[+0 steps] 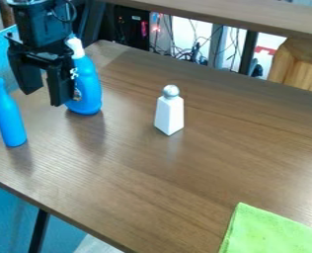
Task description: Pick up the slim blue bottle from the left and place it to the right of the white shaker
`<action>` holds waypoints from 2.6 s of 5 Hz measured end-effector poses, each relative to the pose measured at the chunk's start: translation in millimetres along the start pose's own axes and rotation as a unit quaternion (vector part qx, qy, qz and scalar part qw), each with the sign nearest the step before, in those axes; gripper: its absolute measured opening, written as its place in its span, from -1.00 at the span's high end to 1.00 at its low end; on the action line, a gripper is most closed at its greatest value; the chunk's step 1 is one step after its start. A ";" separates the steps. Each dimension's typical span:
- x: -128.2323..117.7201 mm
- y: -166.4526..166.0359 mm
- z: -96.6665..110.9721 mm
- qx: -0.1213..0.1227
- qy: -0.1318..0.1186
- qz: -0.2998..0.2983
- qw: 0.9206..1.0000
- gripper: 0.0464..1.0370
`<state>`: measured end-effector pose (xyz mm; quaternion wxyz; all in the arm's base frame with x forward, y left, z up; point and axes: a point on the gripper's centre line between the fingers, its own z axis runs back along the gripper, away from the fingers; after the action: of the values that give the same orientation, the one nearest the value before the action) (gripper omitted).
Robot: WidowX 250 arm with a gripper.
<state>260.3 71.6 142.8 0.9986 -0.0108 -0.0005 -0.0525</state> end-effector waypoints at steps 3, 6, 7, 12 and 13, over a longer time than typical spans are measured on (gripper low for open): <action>2.1 11.8 -1.8 -0.006 -0.010 -0.009 1.000 -0.93; -14.0 60.9 15.7 0.050 -0.002 0.056 0.997 -0.93; -14.9 74.5 17.0 0.039 0.004 0.062 0.997 -0.93; -17.4 105.4 -13.9 0.005 0.085 0.074 0.994 -0.93; -10.9 108.6 -20.9 0.012 0.097 0.075 0.992 -0.93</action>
<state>260.9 180.3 119.5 0.9950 0.0062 0.0969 0.0220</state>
